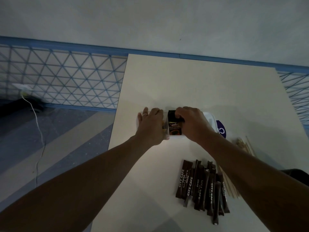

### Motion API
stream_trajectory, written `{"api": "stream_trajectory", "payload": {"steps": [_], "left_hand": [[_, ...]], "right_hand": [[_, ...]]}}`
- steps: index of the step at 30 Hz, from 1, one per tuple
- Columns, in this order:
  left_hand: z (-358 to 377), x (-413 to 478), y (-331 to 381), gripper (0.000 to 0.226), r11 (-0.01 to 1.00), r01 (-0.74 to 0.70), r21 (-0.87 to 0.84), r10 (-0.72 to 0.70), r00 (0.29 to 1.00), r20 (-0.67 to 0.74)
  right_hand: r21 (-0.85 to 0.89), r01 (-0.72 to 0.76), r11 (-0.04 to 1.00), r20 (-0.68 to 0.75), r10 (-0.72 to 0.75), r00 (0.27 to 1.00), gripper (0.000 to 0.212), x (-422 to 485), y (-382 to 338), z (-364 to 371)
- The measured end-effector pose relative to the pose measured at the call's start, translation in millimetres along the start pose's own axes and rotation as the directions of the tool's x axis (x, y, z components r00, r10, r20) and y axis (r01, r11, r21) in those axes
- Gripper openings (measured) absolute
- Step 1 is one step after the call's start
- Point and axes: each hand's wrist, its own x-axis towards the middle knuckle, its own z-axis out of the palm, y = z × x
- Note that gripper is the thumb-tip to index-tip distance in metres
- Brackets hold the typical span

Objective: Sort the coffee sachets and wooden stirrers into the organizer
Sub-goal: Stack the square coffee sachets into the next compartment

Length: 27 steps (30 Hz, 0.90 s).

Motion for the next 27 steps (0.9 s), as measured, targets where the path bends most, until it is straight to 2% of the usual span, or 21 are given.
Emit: {"api": "stream_trajectory", "payload": {"steps": [5,9,18,22,25,27], "left_hand": [[-1.1,-0.9,-0.4,0.102,1.000,-0.001,-0.004,0.001,1.000,0.005],[-2.7,-2.5,0.1,0.102,1.000,0.003,-0.005,-0.003,1.000,0.012],[-11.3,-4.7,3.1,0.100,1.000,0.007,-0.010,-0.006,0.999,0.036],[-15.3,-10.3,6.6,0.090,0.993,-0.064,-0.099,0.057,0.995,-0.077],[-18.7,-18.6,17.9,0.067,0.967,-0.122,-0.224,0.070,0.972,-0.226],[-19.5,-26.9,28.2,0.050,0.956,-0.159,-0.247,0.082,0.952,-0.295]], "right_hand": [[0.038,0.043,0.998,-0.078,-0.040,0.996,0.028,-6.3,6.4,0.3],[0.050,0.005,0.999,-0.086,-0.001,0.996,0.025,-10.2,6.3,2.8],[0.092,-0.092,0.991,-0.093,0.100,0.991,0.033,-17.7,8.5,-9.5],[0.155,-0.123,0.980,-0.120,0.142,0.983,0.032,-25.7,10.3,-16.5],[0.181,-0.164,0.970,-0.129,0.188,0.974,0.028,-35.8,8.3,-22.3],[0.199,-0.192,0.961,-0.136,0.221,0.966,0.023,-45.9,6.7,-24.5]]}}
